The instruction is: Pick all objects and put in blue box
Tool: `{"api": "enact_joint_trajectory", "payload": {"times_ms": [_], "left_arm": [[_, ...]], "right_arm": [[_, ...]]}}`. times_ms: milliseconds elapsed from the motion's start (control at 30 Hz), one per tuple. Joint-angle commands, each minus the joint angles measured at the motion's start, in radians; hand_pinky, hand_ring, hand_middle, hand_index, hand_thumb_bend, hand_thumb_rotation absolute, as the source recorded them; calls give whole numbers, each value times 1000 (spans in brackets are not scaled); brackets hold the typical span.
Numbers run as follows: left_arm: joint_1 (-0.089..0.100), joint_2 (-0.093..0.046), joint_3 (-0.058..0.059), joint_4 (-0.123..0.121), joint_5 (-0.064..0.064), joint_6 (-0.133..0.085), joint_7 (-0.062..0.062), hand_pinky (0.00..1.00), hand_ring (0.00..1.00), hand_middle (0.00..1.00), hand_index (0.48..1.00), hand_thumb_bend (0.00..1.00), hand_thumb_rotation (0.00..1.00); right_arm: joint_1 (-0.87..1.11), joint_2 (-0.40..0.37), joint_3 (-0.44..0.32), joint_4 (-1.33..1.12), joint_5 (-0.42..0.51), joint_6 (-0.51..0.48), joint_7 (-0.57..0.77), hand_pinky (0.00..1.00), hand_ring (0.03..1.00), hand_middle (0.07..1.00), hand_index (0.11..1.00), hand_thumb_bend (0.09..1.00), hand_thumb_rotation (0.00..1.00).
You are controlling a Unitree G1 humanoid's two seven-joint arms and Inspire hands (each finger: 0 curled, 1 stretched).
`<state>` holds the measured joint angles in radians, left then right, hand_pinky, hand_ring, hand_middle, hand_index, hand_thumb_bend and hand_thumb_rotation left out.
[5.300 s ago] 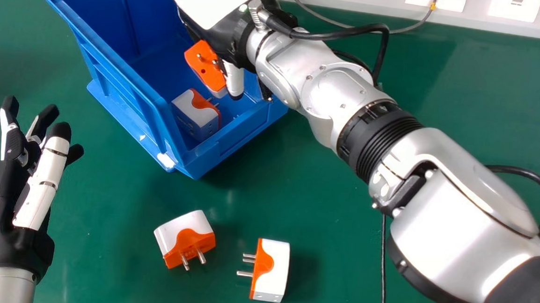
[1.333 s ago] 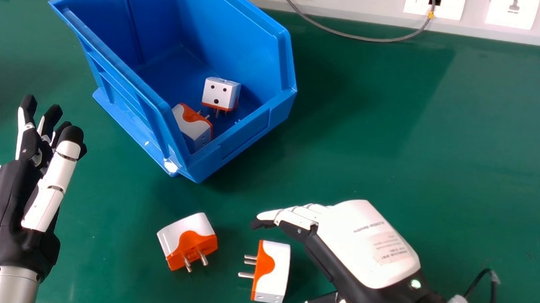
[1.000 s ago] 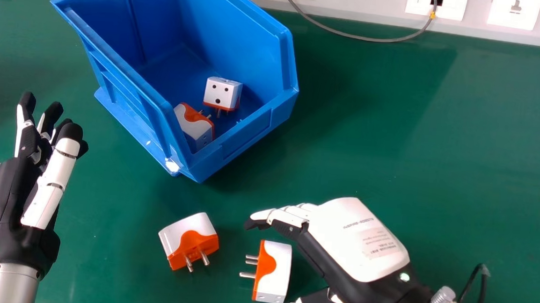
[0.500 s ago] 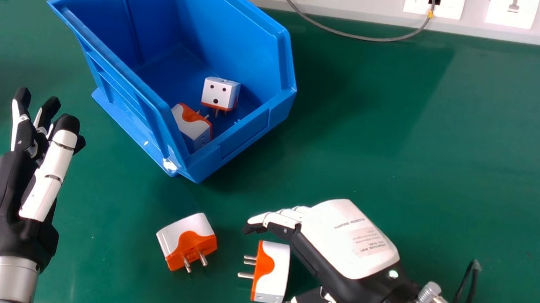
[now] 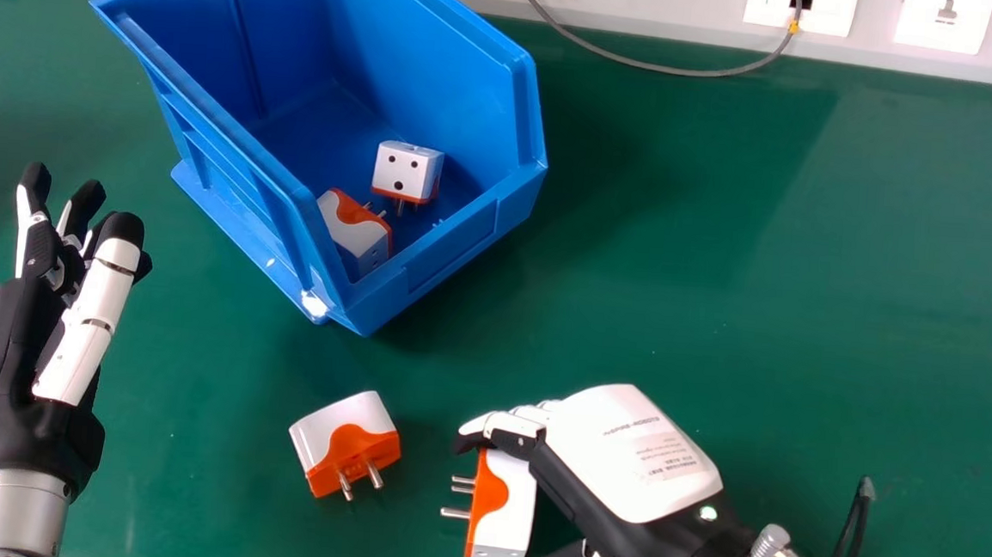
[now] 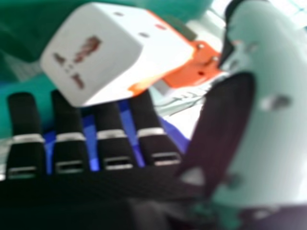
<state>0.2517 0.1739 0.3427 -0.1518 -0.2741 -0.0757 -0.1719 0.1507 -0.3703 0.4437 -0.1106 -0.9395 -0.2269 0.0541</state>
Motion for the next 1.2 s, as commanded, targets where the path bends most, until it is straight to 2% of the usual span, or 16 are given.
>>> {"api": "enact_joint_trajectory", "payload": {"times_ms": [0, 333, 433, 567, 867, 1033, 1167], "left_arm": [[-7, 13, 8, -18, 2, -8, -2, 901, 964, 984, 974, 333, 565], [-7, 19, 11, -10, -1, -23, -19, 900, 960, 980, 974, 328, 566], [-8, 18, 12, -9, 2, -23, -20, 900, 961, 981, 975, 331, 572], [-8, 17, 13, -2, -1, -33, -30, 900, 962, 982, 977, 329, 576], [-19, 15, 19, 13, -7, -53, -42, 901, 963, 983, 978, 327, 579], [-22, 12, 20, 12, -13, -53, -49, 903, 964, 984, 978, 340, 596], [-25, 11, 23, 18, -13, -58, -54, 904, 965, 983, 978, 344, 601]], "right_arm": [[-17, 0, 4, 2, 2, 7, -13, 612, 707, 725, 729, 585, 395], [-33, -4, 22, 31, -13, 16, -32, 611, 700, 719, 726, 579, 381], [-39, -5, 27, 40, -16, 19, -40, 610, 695, 716, 723, 572, 363], [-44, -6, 31, 57, -22, 15, -66, 607, 690, 711, 720, 568, 343], [-59, 17, 37, 113, -10, 5, -159, 587, 652, 678, 699, 556, 280], [-87, 17, 44, 181, -20, -23, -263, 505, 564, 593, 630, 537, 157], [-108, 15, 52, 226, -21, -37, -307, 474, 546, 579, 607, 528, 125]]}}
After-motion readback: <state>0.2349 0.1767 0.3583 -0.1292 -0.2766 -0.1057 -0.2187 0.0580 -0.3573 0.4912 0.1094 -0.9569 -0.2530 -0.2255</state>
